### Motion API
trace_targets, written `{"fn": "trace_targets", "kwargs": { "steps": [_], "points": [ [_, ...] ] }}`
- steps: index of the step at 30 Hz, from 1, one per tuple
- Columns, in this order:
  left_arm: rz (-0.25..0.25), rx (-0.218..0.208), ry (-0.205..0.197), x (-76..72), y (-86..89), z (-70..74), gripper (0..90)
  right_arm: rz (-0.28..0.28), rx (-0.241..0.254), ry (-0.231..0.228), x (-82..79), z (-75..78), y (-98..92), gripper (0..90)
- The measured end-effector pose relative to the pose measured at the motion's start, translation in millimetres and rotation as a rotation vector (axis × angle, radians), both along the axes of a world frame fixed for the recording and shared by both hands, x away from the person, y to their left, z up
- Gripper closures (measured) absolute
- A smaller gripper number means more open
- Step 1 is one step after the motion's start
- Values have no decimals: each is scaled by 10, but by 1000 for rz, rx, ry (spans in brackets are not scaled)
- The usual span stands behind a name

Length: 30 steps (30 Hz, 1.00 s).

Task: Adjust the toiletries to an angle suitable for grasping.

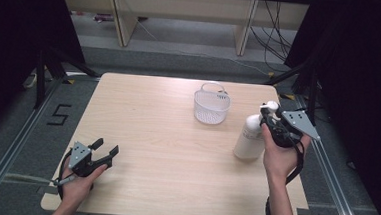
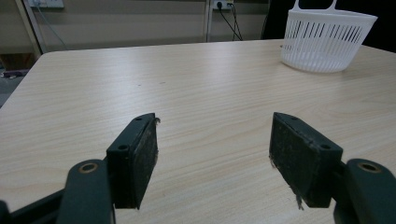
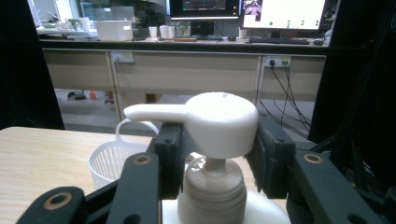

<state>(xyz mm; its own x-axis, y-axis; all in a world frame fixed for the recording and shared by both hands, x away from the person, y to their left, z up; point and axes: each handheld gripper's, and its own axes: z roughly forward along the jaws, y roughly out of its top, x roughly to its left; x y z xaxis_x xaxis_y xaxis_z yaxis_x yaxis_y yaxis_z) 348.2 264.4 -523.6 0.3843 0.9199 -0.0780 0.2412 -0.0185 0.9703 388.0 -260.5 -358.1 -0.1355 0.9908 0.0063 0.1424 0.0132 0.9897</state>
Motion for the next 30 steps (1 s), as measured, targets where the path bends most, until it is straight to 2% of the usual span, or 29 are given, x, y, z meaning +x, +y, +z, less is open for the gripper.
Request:
{"fn": "trace_targets", "kwargs": {
  "steps": [6, 8, 12, 14, 16, 24, 30],
  "points": [
    [-6, -7, -11, 13, -3, -8, 320, -1, 8, -14, -14, 29, 3, 601],
    [0, 1, 3, 0, -1, 1, 319, 1, 17, -9, -13, 43, 16, 601],
    [-10, -3, -11, 11, -9, -7, 320, 13, 27, -16, -9, 73, 48, 601],
    [-10, -1, -10, 11, -9, -7, 320, 13, 13, -28, -3, 84, 47, 601],
    [-9, -4, -9, 14, -8, -8, 320, 18, 29, -23, 5, 96, 68, 601],
    [-10, -2, -10, 13, -10, -8, 320, 27, 17, -41, 20, 132, 105, 601],
    [-10, -6, -9, 13, -6, -8, 320, 34, 28, -44, 39, 158, 143, 601]
  ]
}}
